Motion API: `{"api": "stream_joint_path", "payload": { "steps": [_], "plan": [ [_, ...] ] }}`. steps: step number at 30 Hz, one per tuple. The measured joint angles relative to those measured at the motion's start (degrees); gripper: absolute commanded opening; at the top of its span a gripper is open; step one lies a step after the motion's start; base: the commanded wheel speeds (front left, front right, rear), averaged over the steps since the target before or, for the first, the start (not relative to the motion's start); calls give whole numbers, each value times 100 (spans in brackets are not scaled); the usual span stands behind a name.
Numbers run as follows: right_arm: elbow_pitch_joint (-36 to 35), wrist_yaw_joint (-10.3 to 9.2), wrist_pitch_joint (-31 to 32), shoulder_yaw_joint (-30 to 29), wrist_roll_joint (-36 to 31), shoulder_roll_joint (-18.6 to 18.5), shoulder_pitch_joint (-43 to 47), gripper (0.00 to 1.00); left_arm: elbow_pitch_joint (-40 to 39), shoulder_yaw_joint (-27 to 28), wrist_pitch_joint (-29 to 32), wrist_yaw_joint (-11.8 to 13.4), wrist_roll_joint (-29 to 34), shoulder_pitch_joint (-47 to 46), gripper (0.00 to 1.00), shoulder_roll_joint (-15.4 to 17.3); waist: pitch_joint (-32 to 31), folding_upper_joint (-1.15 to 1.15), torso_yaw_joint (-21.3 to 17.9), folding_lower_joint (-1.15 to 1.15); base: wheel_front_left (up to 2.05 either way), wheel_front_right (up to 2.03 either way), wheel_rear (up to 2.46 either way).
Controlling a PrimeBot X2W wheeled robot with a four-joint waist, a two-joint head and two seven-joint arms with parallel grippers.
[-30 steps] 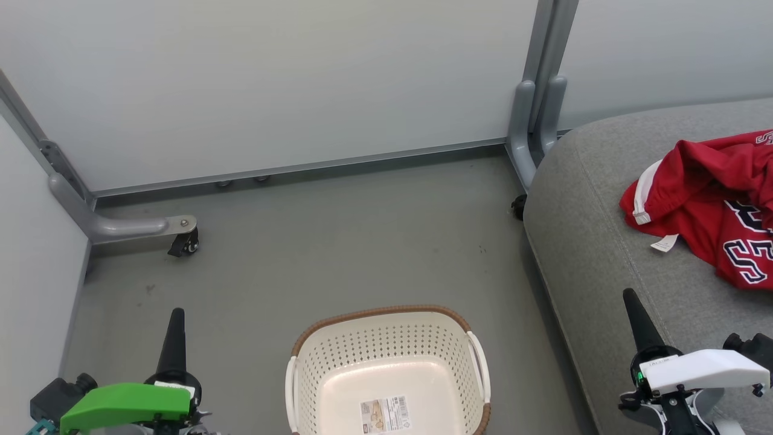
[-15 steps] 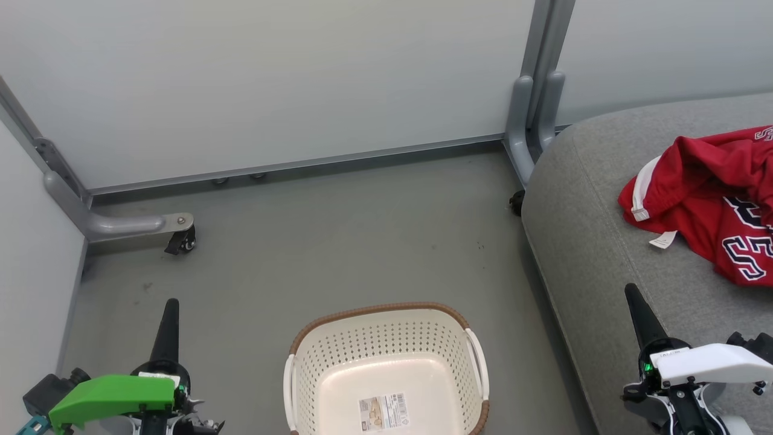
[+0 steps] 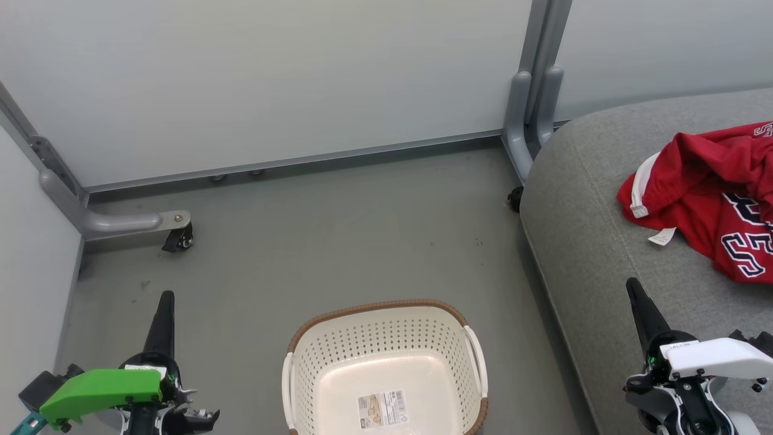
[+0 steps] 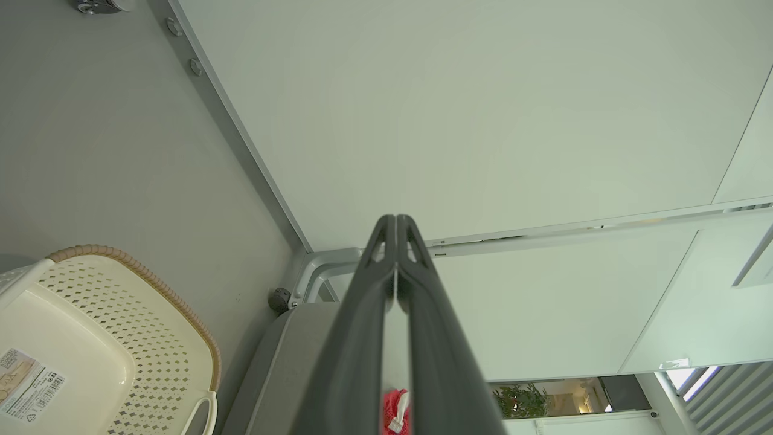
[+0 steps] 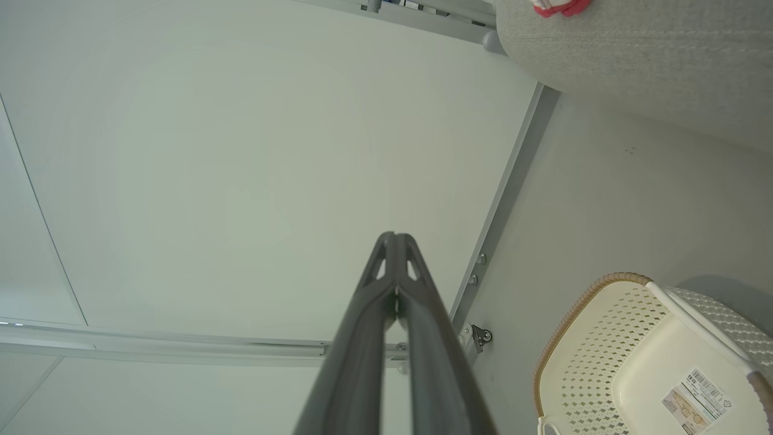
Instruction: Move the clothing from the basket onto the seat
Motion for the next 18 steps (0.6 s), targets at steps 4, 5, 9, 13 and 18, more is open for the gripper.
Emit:
{"api": "stream_joint_path", "payload": {
  "steps": [4, 5, 9, 13, 18],
  "plan": [
    [20, 0, 48, -24, 166, 1, -29, 0, 15, 31, 49, -16, -153, -57, 0, -1, 14, 0, -7, 0, 0, 0, 0],
    [23, 0, 52, -29, 202, 1, -36, 0, 19, 38, 58, -26, -186, -61, 0, -1, 16, 0, -9, 0, 0, 0, 0],
    [46, 0, 107, -54, 359, 3, -62, 0, 40, 67, 107, -32, -350, -88, 0, -2, 30, 0, -16, 0, 0, 0, 0],
    [59, 0, 149, -77, 513, 4, -110, 0, 54, 94, 156, -38, -492, -128, 0, -4, 44, 0, -23, 0, 0, 0, 0],
    [86, 0, 205, -103, 704, 8, -125, 0, 79, 134, 219, -54, -687, -187, 0, -8, 61, 0, -32, 0, 0, 0, 0]
  ]
}}
